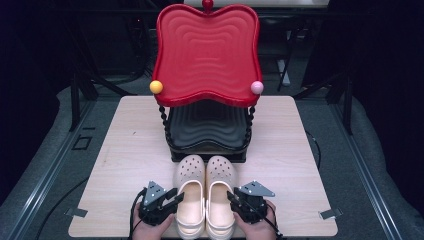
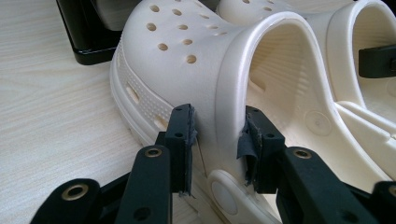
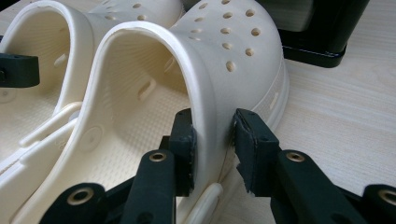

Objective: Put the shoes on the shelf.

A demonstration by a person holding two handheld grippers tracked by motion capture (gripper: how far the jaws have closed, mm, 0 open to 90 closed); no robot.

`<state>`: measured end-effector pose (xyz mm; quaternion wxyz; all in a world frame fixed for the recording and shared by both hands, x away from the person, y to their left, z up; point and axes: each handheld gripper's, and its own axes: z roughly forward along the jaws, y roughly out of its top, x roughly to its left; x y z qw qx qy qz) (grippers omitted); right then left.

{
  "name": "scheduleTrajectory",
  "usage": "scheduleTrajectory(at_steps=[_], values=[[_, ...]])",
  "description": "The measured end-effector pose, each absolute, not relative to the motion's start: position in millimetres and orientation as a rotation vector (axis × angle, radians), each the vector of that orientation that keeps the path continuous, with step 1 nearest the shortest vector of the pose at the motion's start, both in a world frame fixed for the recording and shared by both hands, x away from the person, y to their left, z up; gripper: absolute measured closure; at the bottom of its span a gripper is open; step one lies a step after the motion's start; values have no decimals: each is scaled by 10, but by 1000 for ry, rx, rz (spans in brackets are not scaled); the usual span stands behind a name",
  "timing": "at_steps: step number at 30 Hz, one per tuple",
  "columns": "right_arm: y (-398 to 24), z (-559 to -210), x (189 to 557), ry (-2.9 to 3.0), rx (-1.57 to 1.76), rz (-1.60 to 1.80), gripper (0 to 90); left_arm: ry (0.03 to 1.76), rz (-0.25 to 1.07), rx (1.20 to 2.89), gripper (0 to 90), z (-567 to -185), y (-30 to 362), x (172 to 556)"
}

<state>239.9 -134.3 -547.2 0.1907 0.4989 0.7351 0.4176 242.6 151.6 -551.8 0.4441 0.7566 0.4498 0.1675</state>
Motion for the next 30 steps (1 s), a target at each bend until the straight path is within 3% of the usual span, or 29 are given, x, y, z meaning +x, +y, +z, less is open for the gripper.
scheduleTrajectory(at_steps=[30], values=[[-1308, -5476, 2423, 2024, 1352, 1133, 668, 1155, 476, 1869, 642, -5479, 1521, 2472]])
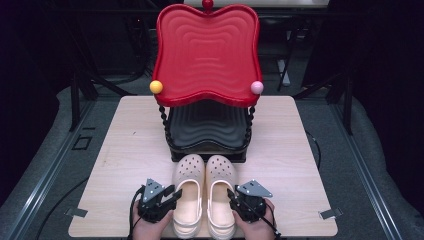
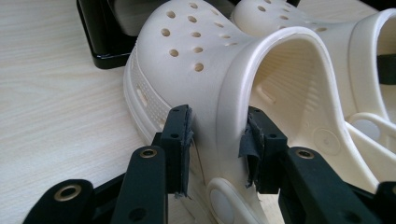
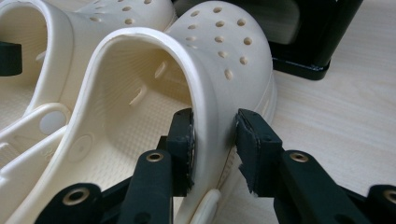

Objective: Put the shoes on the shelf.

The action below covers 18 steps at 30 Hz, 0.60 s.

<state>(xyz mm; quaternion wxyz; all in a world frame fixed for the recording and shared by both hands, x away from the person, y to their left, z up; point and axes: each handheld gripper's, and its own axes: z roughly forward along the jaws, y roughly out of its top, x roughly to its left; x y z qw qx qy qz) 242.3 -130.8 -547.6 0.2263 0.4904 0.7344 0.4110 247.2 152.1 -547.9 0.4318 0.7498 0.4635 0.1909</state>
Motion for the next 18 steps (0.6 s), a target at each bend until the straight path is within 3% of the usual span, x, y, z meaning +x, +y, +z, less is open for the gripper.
scheduleTrajectory(at_steps=[4, 18], values=[[-1301, -5440, 2412, 1988, 1269, 1154, 619, 1113, 514, 1835, 618, -5430, 1495, 2485], [-1190, -5405, 2607, 2051, 1148, 1054, 657, 1060, 603, 1879, 593, -5400, 1317, 2642]])
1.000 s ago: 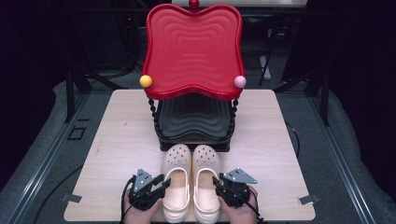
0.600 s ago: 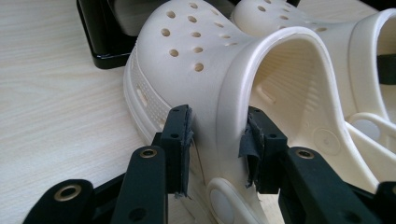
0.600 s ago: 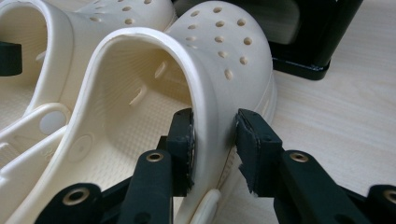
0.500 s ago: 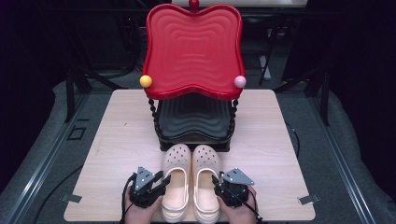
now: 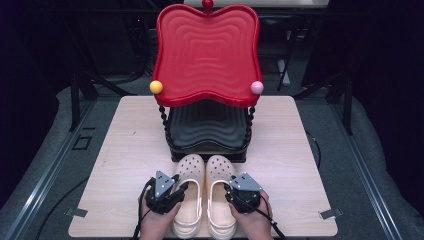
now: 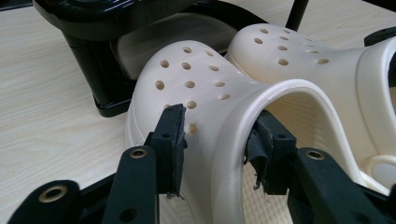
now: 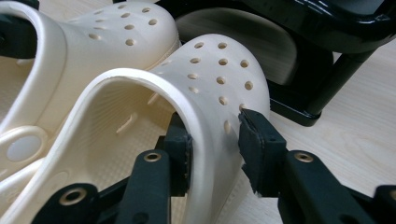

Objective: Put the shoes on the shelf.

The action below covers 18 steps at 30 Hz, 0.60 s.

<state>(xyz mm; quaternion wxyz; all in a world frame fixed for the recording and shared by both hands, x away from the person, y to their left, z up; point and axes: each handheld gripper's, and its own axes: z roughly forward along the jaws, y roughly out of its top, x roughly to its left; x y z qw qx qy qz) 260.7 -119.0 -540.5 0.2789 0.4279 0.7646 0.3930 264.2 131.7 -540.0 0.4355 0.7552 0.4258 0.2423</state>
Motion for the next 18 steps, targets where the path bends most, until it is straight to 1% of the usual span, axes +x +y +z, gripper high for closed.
scheduleTrajectory(at_steps=[3, 6, 10, 18], values=[[-1170, -5396, 2594, 2041, 1141, 1030, 706, 1064, 600, 1877, 623, -5394, 1322, 2641], [-1139, -5372, 2570, 2048, 1134, 998, 737, 1065, 600, 1886, 647, -5374, 1322, 2635], [-1103, -5352, 2543, 2011, 1159, 1009, 757, 1060, 596, 1883, 705, -5371, 1306, 2589], [-1154, -5289, 2457, 2006, 1207, 1009, 789, 1049, 608, 1869, 742, -5311, 1364, 2530]])
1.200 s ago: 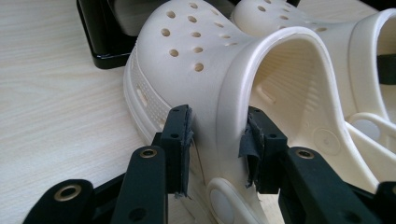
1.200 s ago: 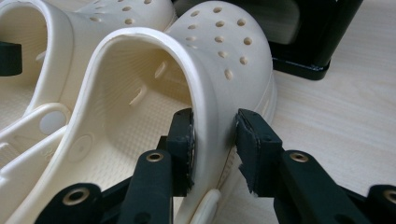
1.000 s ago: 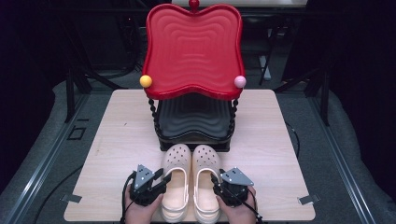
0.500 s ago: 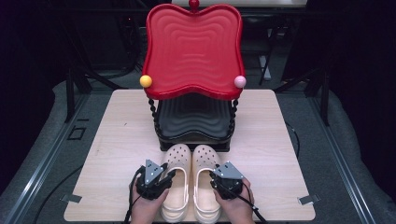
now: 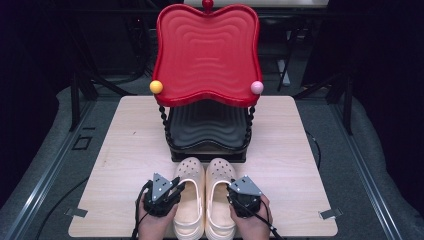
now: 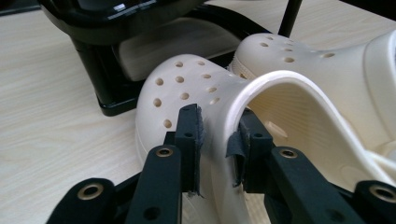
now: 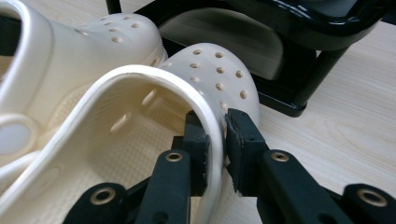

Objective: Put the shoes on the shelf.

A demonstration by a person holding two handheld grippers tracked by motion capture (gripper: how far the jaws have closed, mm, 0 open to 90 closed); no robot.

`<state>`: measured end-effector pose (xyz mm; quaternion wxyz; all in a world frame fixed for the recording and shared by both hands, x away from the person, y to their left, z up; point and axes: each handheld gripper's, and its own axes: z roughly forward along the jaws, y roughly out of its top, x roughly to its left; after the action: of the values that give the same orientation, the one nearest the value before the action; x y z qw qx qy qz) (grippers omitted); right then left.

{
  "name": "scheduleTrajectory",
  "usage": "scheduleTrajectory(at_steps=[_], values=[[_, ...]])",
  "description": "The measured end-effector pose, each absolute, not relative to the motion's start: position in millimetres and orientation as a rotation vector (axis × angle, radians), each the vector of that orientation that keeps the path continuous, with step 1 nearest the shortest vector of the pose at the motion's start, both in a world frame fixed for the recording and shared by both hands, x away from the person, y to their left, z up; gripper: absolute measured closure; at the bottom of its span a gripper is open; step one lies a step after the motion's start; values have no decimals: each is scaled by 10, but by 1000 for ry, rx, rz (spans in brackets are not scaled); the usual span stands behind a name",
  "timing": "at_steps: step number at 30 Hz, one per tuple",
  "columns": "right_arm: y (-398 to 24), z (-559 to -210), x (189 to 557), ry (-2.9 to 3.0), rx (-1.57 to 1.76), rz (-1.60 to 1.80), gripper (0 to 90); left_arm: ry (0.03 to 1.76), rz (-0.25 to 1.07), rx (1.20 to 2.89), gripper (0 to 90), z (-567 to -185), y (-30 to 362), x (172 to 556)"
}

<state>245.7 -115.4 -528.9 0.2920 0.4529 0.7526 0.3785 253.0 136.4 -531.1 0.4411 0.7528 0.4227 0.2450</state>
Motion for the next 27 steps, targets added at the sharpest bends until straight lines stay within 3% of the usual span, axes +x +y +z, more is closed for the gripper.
scheduleTrajectory(at_steps=[11, 27], values=[[-1241, -5135, 2349, 1979, 1199, 1004, 835, 1010, 671, 1882, 818, -5168, 1499, 2429], [-1309, -4794, 2190, 1911, 1161, 1095, 836, 909, 734, 1830, 821, -4761, 1609, 2234]])
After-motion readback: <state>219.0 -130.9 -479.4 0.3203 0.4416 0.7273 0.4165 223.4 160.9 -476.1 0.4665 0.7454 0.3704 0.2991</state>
